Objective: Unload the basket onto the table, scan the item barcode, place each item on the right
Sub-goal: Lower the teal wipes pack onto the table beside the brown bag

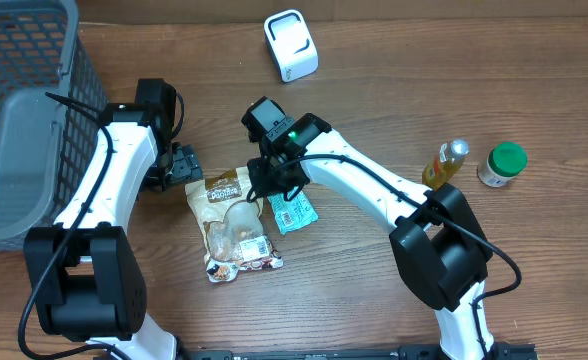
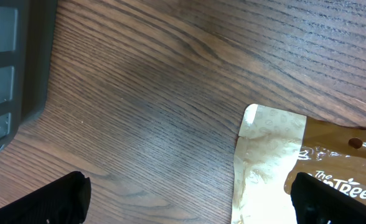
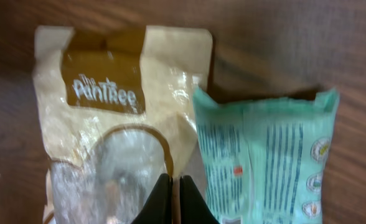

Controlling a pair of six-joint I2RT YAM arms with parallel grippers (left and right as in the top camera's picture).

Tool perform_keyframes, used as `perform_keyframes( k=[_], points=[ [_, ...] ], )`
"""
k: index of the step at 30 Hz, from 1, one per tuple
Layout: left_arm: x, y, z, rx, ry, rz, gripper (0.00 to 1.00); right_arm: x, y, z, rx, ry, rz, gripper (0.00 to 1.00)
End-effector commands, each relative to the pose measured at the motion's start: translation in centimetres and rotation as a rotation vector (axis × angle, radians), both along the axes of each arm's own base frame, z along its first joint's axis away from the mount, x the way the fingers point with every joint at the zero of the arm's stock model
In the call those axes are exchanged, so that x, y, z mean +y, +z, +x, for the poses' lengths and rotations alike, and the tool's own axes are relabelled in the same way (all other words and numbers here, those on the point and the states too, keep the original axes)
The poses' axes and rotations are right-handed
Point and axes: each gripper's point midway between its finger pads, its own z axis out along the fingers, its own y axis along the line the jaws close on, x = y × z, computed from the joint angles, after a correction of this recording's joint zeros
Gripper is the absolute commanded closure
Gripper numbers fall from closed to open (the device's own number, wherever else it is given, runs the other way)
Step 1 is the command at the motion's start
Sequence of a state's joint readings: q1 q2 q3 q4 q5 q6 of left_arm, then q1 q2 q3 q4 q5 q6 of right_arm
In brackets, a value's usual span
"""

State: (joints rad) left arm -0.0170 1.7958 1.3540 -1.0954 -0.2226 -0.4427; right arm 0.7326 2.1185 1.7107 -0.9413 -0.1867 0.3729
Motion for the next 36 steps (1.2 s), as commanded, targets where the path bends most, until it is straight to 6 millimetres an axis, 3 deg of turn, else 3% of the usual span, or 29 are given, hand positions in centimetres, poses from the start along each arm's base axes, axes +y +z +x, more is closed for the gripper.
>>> perform_keyframes(
  k=[1, 8, 22, 29, 36],
  points=[
    [0.5, -0.2, 0.0, 0.007, 0.011, 0.020, 0.00, 0.2, 0.3, 1.7, -0.071, -0.010, 0.002, 0.96],
    [0.5, -0.2, 0.0, 0.007, 0.011, 0.021, 0.01, 1.3, -0.2, 3.1, -0.110, -0.031, 0.040, 0.96],
    [0.5, -0.2, 0.0, 0.007, 0.011, 0.021, 0.01, -0.5, -3.6, 4.2, -0.135, -0.083, -0.085, 0.94],
    [0.5, -0.2, 0.0, 0.007, 0.011, 0.020, 0.00, -4.1, -4.7, 4.9, -0.166, -0.172, -0.252, 0.94],
    [0.5, -0.2, 0.0, 0.007, 0.011, 0.020, 0.01, -7.2, -5.0, 5.3, -0.099, -0.305, -0.291, 0.92]
  ],
)
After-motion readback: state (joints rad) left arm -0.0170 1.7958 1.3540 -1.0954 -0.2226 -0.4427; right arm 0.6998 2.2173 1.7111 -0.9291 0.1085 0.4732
